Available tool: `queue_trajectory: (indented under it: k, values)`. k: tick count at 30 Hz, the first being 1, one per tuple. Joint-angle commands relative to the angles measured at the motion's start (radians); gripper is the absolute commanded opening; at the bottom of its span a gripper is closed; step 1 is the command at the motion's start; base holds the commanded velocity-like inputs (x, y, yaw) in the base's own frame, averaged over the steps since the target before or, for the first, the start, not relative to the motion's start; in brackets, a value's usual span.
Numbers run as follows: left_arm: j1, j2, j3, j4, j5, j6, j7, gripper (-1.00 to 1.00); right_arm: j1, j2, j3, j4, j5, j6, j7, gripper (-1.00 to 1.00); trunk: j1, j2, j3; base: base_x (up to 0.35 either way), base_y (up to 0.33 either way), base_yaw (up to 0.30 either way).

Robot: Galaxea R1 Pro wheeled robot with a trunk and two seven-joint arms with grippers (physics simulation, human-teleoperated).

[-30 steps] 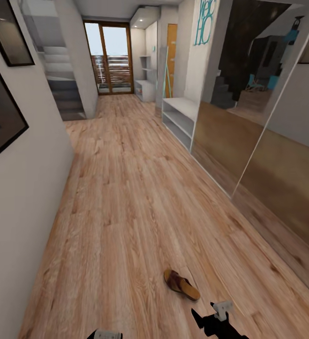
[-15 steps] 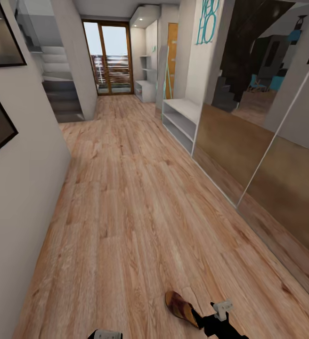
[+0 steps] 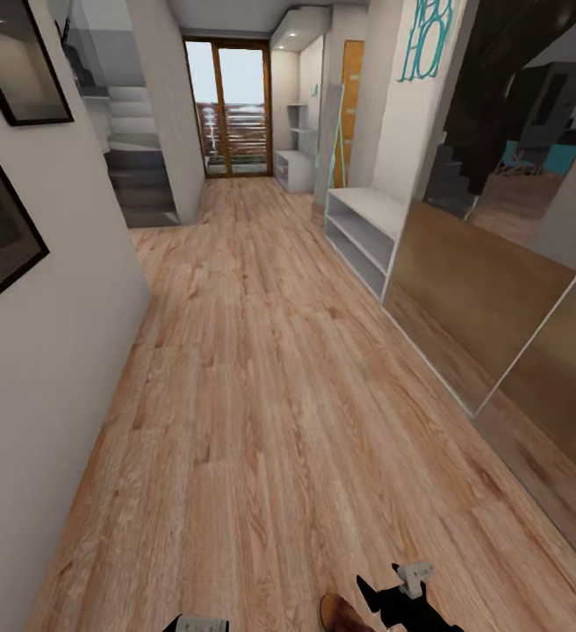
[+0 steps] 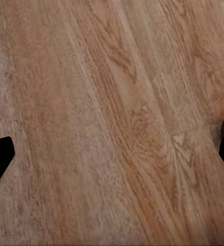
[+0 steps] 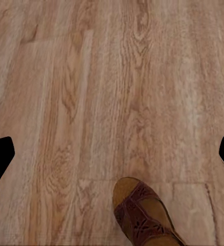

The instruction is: Pick up the two gym shoes and the two sandals from the corridor floor and place them onto the hallstand (shoe rack) in the corridor, making sure they are on the rack and not on the floor. Arrange them so the two gym shoes are next to each other and the two sandals are next to each other.

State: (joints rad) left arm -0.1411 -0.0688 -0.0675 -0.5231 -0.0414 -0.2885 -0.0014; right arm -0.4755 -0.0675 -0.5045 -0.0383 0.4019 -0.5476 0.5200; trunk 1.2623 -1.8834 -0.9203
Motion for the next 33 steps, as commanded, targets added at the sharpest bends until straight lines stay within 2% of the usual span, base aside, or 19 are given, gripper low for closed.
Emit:
queue_trajectory:
  k: [1, 24, 33]
  values:
    - [0.000, 0.000, 0.000, 0.000, 0.000, 0.000, 0.000, 1.00, 0.000, 0.000, 0.000, 0.000, 0.000, 0.000, 0.000, 1.00, 0.000, 0.000, 0.000, 0.226, -0.057, 0.269]
    - [0.000, 0.000, 0.000, 0.000, 0.001, 0.000, 0.000, 1.00, 0.000, 0.000, 0.000, 0.000, 0.000, 0.000, 0.000, 1.00, 0.000, 0.000, 0.000, 0.029, -0.007, 0.276]
    - [0.000, 0.000, 0.001, 0.000, 0.001, 0.000, -0.002, 1.00, 0.000, 0.000, 0.000, 0.000, 0.000, 0.000, 0.000, 1.00, 0.000, 0.000, 0.000, 0.000, 0.000, 0.064]
